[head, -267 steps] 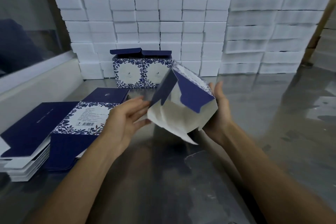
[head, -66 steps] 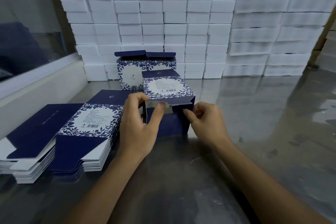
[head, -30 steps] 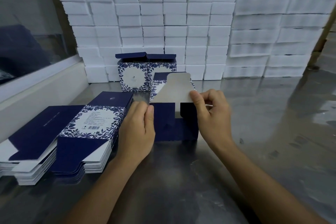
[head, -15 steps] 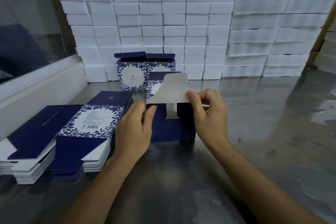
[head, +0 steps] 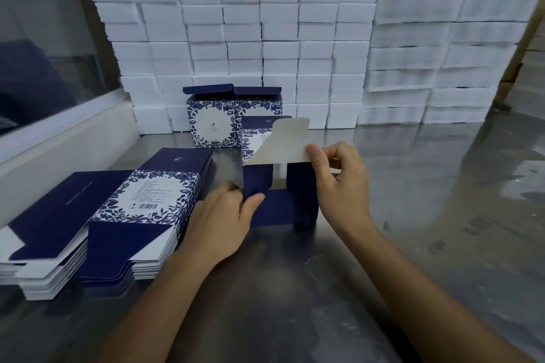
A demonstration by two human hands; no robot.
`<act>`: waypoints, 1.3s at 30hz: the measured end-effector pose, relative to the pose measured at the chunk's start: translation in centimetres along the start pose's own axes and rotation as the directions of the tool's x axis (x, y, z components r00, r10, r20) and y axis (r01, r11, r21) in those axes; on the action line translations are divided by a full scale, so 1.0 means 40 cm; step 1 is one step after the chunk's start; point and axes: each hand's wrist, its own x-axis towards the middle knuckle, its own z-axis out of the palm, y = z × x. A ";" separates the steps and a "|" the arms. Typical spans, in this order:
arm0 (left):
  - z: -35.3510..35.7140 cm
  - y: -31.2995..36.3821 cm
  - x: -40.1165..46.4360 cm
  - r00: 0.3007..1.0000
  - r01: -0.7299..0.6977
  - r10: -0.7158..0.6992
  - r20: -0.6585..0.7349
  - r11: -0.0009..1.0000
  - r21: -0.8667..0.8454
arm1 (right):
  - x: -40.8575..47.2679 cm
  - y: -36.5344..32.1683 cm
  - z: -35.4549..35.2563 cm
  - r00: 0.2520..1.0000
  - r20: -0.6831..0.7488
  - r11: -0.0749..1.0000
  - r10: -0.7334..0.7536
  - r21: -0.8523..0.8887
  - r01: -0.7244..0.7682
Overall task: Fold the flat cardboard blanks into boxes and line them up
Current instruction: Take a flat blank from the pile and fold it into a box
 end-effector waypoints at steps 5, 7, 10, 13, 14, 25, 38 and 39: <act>0.015 -0.013 0.003 0.982 -0.036 -0.016 0.190 0.963 0.266 | 0.002 0.001 0.000 1.000 -0.003 1.000 -0.004 0.004 0.004; 0.017 -0.014 0.004 0.983 -0.042 -0.010 0.185 0.960 0.276 | 0.001 -0.001 -0.001 1.000 0.008 1.000 -0.003 0.001 0.003; 0.015 -0.015 0.006 0.982 -0.023 -0.025 0.186 0.968 0.251 | -0.004 -0.010 0.000 0.999 0.039 0.999 -0.011 0.033 0.010; 0.014 -0.012 0.004 0.981 0.005 -0.042 0.192 0.983 0.186 | -0.001 -0.005 -0.003 0.999 0.041 0.998 -0.015 0.066 0.012; 0.011 -0.008 0.001 0.983 0.017 -0.045 0.181 0.988 0.155 | 0.002 -0.003 -0.005 0.999 0.052 0.997 0.004 0.075 -0.008; -0.001 0.018 -0.003 0.913 -0.175 -0.041 -0.405 0.859 -0.481 | 0.002 -0.006 -0.008 0.990 0.108 0.994 -0.087 -0.051 0.093; -0.010 0.073 -0.016 0.760 -0.330 0.077 -0.645 0.901 -0.281 | -0.068 -0.043 0.053 0.919 0.208 0.849 -0.335 -0.356 0.390; -0.010 0.076 -0.015 0.762 -0.320 0.067 -0.644 0.903 -0.285 | -0.069 -0.043 0.057 0.919 0.204 0.846 -0.338 -0.362 0.391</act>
